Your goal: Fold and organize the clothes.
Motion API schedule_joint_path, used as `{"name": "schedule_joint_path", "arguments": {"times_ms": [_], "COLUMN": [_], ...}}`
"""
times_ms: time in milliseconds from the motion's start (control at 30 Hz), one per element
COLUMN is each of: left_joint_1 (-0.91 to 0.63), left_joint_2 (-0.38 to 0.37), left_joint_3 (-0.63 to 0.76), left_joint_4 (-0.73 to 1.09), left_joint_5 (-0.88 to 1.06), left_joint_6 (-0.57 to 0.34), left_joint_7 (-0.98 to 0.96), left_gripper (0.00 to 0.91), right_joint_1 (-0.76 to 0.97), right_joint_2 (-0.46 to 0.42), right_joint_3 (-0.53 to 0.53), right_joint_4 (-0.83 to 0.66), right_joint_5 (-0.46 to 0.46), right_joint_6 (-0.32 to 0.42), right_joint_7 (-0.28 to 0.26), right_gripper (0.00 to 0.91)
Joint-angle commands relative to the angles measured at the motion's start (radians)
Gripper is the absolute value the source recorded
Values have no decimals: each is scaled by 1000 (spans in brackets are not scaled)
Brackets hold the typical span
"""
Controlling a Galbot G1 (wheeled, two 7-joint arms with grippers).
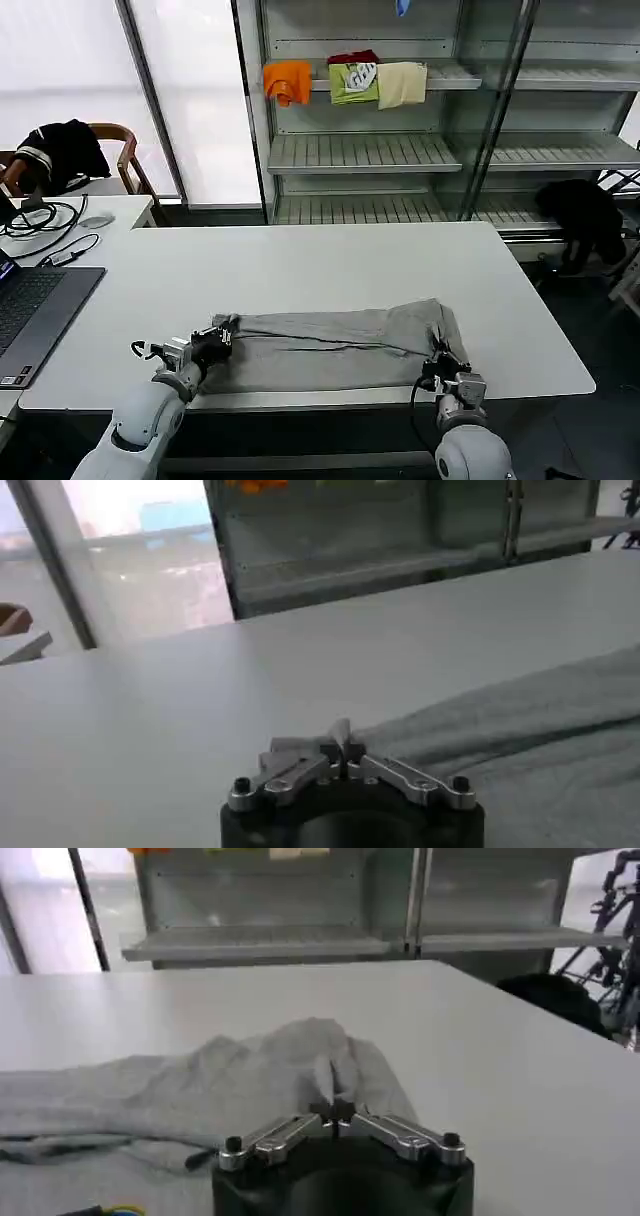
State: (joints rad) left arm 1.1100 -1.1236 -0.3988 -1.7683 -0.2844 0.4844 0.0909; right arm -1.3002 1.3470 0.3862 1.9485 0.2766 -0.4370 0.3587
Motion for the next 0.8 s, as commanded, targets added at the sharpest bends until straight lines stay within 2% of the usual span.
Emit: {"name": "schedule_joint_path", "arguments": {"times_ms": [33,233,433,800], "left_joint_1": [12,30,52,92], "left_joint_2": [-1,-1,-68,-147], "left_joint_3": [-6,-43,-103,-171], "left_joint_4": [-35,-154,-206,-205], "left_joint_5": [29,34,17,-70], "left_joint_6": [4,43,62,92], "left_joint_7": [-9,-35,-84,-119], "left_gripper": [907,907,907,907], "right_joint_1": [-21,-31,-1,32], "right_joint_2": [-3,-54,-130,-189], "right_joint_3": [3,69,157,153], "right_joint_4": [2,156,204,237], "right_joint_5": [-2,61,128,169], "right_joint_6": [18,-7,-32,-64], "right_joint_7": [-2,-1,0,-2], "right_gripper": [907,907,907,907]}}
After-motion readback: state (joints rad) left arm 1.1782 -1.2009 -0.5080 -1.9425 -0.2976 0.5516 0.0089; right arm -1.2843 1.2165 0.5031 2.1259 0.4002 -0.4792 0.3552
